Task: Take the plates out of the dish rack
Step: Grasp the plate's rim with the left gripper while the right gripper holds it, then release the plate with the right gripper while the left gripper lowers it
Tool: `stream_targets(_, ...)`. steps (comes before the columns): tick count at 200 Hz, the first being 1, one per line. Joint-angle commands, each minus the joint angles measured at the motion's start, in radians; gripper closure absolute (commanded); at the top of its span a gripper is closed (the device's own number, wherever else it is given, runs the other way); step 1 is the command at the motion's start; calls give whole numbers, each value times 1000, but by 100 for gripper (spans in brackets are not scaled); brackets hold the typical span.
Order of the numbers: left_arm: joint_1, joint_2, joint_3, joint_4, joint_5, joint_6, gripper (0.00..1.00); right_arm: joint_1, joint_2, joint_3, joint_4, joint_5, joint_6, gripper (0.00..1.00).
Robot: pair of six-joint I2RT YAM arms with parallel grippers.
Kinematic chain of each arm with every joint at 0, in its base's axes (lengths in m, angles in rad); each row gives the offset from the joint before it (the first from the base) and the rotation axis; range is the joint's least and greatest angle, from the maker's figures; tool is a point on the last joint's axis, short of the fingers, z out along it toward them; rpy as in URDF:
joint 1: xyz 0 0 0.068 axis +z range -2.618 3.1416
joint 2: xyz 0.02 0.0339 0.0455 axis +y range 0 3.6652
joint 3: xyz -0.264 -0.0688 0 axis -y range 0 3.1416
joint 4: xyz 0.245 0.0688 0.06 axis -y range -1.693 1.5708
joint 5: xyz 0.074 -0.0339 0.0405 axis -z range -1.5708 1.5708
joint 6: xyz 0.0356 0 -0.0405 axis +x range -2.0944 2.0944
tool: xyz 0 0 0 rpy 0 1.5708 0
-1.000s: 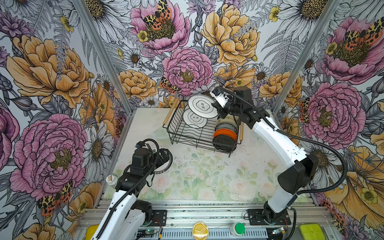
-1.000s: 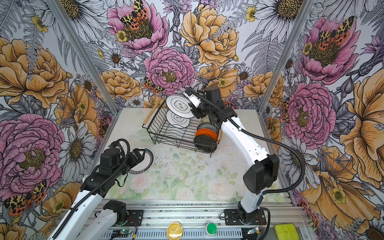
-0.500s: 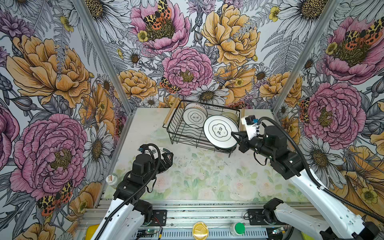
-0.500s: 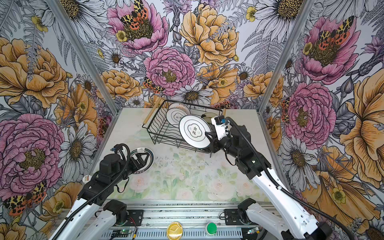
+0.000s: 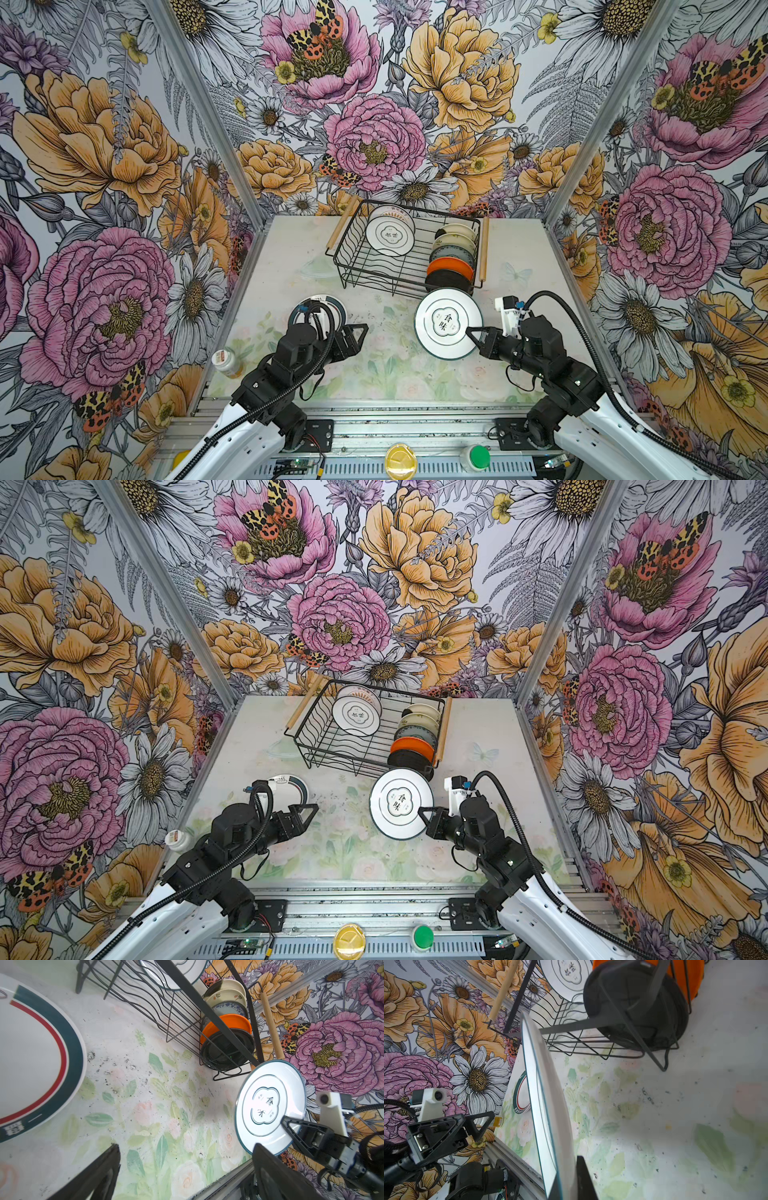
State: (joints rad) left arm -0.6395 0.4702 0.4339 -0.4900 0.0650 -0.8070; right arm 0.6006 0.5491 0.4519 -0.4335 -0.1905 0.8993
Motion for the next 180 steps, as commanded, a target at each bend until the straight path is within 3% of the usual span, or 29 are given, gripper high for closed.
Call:
stream_targets(1,-61,45,-50,133,-39,-40,1,28,45,-6,127,31,118,100)
stream_targets(33,-135,173,-69,274,-57,-26,1,75,202,-9,277,-2,179,100)
stream_targets(68,-145,288,-67,352,-18,-20,2,130,386,-9,519,-63,277,100)
stream_targets(118,-141,300,-118,439,3,-40,7,221,551,30,702,-71,360,100)
stream_targets(146,-122,260,-131,419,9,-43,13,230,592,20,799,-89,408,100)
stream_targets(180,-82,198,-166,444,55,-58,34,234,654,15,893,-124,457,100)
